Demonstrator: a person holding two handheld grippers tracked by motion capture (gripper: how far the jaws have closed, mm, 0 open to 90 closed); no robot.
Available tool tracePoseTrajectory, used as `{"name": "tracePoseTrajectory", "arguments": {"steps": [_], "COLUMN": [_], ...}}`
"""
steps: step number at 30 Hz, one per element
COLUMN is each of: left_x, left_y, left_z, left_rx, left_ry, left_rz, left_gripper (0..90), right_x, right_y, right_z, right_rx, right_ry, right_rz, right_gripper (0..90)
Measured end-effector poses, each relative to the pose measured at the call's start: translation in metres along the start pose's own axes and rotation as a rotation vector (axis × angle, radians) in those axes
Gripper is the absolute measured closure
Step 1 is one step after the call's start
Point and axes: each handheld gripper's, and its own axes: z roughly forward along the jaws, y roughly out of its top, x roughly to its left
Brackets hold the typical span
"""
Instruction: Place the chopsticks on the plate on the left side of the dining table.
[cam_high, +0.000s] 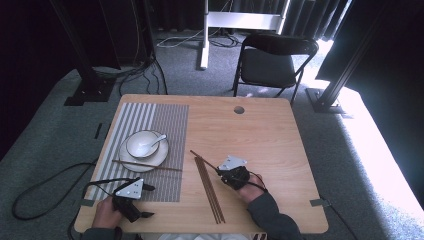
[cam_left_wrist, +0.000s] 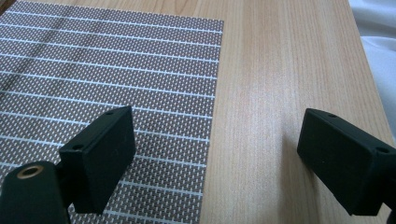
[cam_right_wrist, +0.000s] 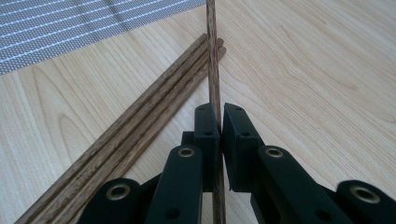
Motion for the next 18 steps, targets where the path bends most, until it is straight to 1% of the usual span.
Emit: {"name": "tracePoseTrajectory", "arguments": {"steps": [10, 18], "left_x": [0.0, 0.0], "left_y": [0.0, 0.0], "left_z": [0.0, 0.0], "left_rx": [0.0, 0.0], "left_ry": [0.0, 0.0], "left_rz": [0.0, 0.0], "left_gripper": [11.6, 11.6], "right_x": [0.0042, 0.0101], "right_y": [0.0045, 0.0088], "right_z": [-0.0025, -0.0041], "right_rx": [-0.019, -0.035], "right_ry": [0.015, 0.025], "right_rz": [-0.028, -0.046], "right_gripper": [84.6, 84.6]}}
